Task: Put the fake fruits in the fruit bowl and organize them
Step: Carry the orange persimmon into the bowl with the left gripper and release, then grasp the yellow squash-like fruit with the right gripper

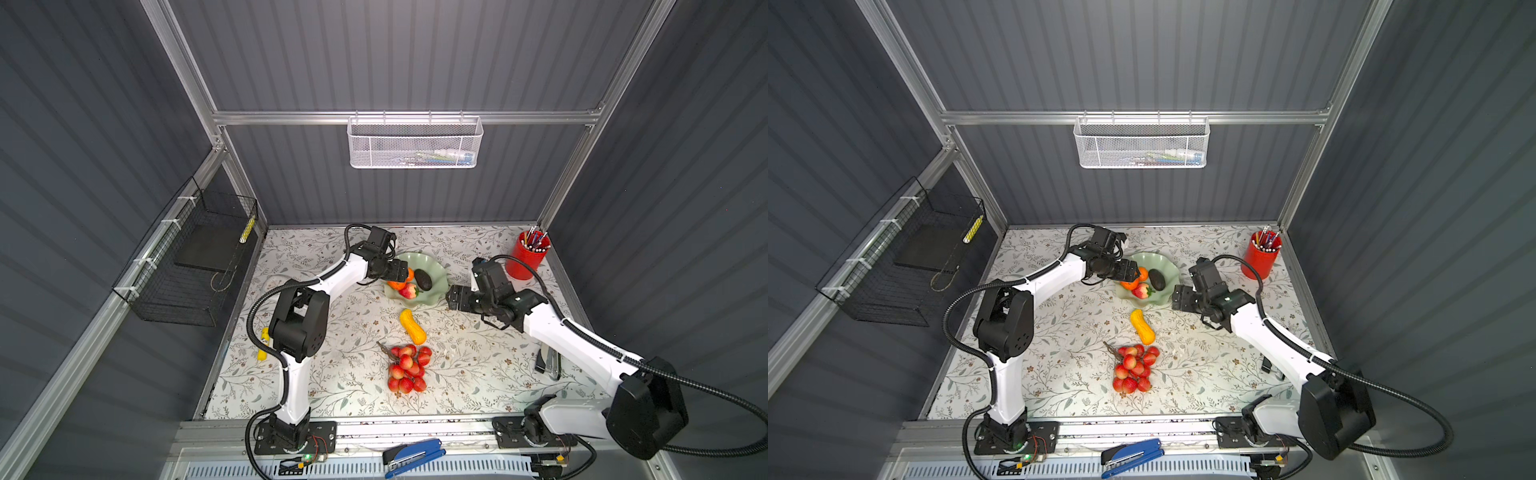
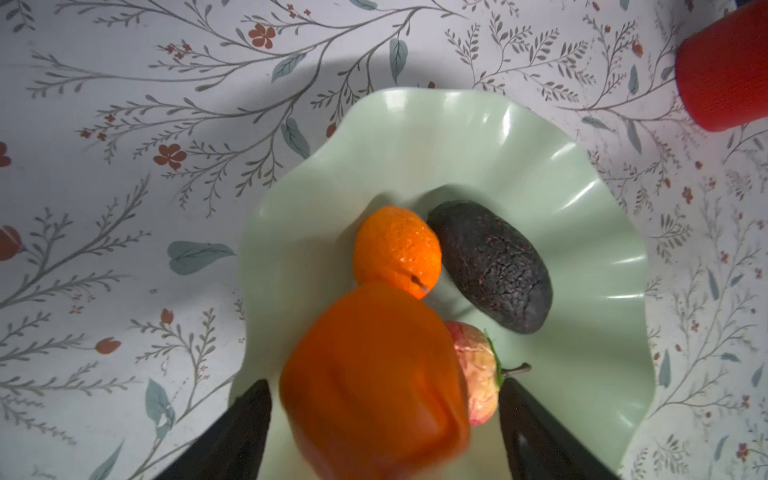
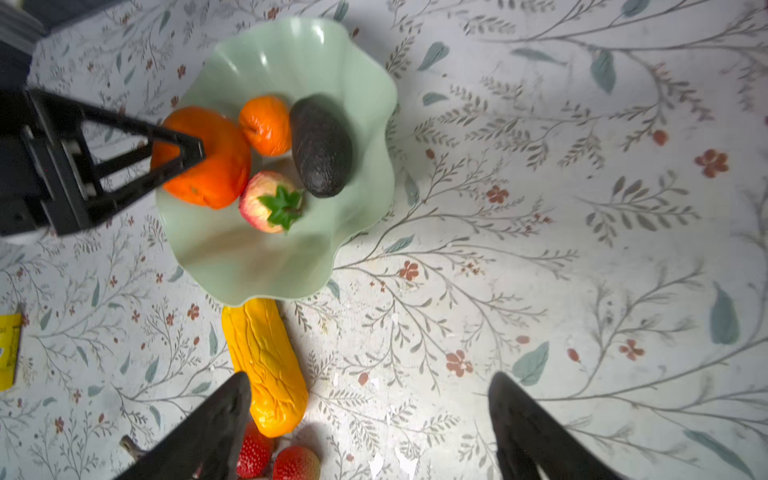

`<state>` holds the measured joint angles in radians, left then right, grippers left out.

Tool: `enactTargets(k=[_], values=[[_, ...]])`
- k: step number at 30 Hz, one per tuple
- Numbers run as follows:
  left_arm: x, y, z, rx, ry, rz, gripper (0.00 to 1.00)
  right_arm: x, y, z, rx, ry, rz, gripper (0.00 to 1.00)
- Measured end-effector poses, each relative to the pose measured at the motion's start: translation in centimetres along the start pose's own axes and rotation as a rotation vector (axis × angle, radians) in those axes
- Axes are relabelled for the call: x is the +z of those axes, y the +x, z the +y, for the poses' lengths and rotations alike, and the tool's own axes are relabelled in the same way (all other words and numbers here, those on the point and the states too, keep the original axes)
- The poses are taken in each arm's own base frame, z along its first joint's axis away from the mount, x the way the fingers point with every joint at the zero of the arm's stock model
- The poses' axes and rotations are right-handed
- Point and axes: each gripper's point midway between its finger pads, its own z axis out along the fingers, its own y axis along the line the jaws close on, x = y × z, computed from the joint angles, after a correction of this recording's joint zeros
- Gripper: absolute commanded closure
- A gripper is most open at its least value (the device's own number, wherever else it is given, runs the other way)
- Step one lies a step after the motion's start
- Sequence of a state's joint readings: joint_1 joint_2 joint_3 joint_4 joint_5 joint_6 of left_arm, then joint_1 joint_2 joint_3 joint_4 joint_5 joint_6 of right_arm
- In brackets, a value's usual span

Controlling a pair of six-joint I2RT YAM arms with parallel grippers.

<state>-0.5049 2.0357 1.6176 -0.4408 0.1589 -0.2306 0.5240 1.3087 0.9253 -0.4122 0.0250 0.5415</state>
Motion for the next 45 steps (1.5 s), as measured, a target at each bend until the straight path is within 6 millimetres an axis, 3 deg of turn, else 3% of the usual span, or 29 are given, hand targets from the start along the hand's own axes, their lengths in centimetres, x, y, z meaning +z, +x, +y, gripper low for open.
enactTargets(k=[3, 6, 8, 12, 15, 18, 20, 24, 28, 31, 36, 41, 45], values=[[-0.7, -1.0, -0.3, -0.007, 0.007, -0.038, 0.07, 1.1, 1.7, 1.8, -0.053, -0.019, 0.05, 0.12], [-3.2, -3.2, -0.8, -0.006, -0.007, -0.123, 0.03, 2.5, 3.6, 3.6, -0.106, -0.03, 0.111, 0.13], [-6.5, -5.3, -1.1, -0.005, -0.032, -0.225, 0.0, 3.5, 4.7, 4.8, -0.137, -0.04, 0.144, 0.15], [-17.0, -8.0, -1.0, -0.027, -0.11, -0.51, 0.0, 5.5, 6.3, 7.8, -0.184, -0.07, 0.193, 0.17], [-24.0, -6.7, 0.5, -0.073, -0.182, -0.678, 0.0, 7.0, 7.2, 9.4, -0.204, -0.08, 0.218, 0.19], [-27.2, -3.1, 2.7, -0.149, -0.258, -0.742, 0.0, 8.8, 7.7, 10.3, -0.214, -0.063, 0.242, 0.21], [-27.0, 0.1, 4.3, -0.205, -0.296, -0.721, 0.0, 9.9, 7.8, 10.6, -0.218, -0.047, 0.251, 0.23], [-24.3, 8.3, 7.4, -0.327, -0.371, -0.581, 0.0, 11.7, 7.8, 10.8, -0.225, -0.016, 0.268, 0.33], [-23.7, 13.4, 8.9, -0.43, -0.393, -0.529, 0.0, 12.3, 7.9, 10.6, -0.235, 0.004, 0.276, 0.49], [-23.7, 15.0, 9.1, -0.498, -0.374, -0.536, 0.0, 12.3, 8.1, 10.4, -0.245, 0.016, 0.281, 0.6], [-21.4, 16.9, 9.3, -0.572, -0.348, -0.471, 0.0, 11.2, 7.9, 9.7, -0.252, 0.028, 0.256, 0.66], [-19.2, 17.0, 9.2, -0.599, -0.333, -0.412, 0.0, 8.3, 7.7, 8.1, -0.262, 0.064, 0.223, 0.66], [-18.1, 16.5, 8.9, -0.604, -0.309, -0.403, 0.0, 4.9, 6.7, 6.8, -0.263, 0.087, 0.168, 0.67]])
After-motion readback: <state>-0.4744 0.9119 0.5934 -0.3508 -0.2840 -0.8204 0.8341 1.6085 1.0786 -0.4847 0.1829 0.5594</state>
